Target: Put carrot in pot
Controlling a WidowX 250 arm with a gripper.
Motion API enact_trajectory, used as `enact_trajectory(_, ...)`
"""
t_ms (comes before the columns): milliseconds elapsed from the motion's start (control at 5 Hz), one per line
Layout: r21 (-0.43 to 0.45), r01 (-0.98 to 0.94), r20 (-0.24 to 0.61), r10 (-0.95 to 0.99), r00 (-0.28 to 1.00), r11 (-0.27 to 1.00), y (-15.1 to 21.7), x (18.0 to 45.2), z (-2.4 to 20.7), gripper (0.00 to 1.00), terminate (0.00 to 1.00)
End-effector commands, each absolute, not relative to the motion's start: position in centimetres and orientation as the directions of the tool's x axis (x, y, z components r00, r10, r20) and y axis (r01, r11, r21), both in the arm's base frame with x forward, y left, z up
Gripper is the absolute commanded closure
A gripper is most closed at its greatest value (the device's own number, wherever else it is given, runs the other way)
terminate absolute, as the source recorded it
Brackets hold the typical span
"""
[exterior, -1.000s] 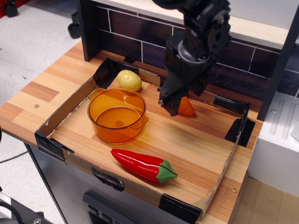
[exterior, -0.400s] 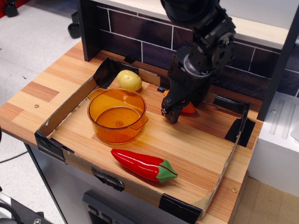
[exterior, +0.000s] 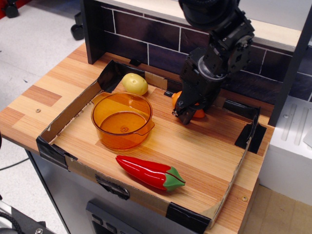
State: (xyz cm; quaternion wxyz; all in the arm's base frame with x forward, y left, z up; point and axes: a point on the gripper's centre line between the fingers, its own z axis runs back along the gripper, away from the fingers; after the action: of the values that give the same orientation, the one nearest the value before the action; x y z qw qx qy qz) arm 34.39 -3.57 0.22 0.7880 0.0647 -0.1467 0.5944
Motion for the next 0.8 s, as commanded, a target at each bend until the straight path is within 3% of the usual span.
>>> enact_trajectory(0,-0.153,-0.934,0.341,0.905,0.256,0.323,-3.7,33.4,3.5,1.0,0.0)
enact_trajectory(400,-0.232,-0.905,0.304,0.91,0.281,0.356,-4.4,31.2,8.9,1.0,0.0)
enact_trajectory(600,-0.229,-0.905,0.267,0.917,0.297,0.36,-3.8,29.4,10.5,1.0,0.0)
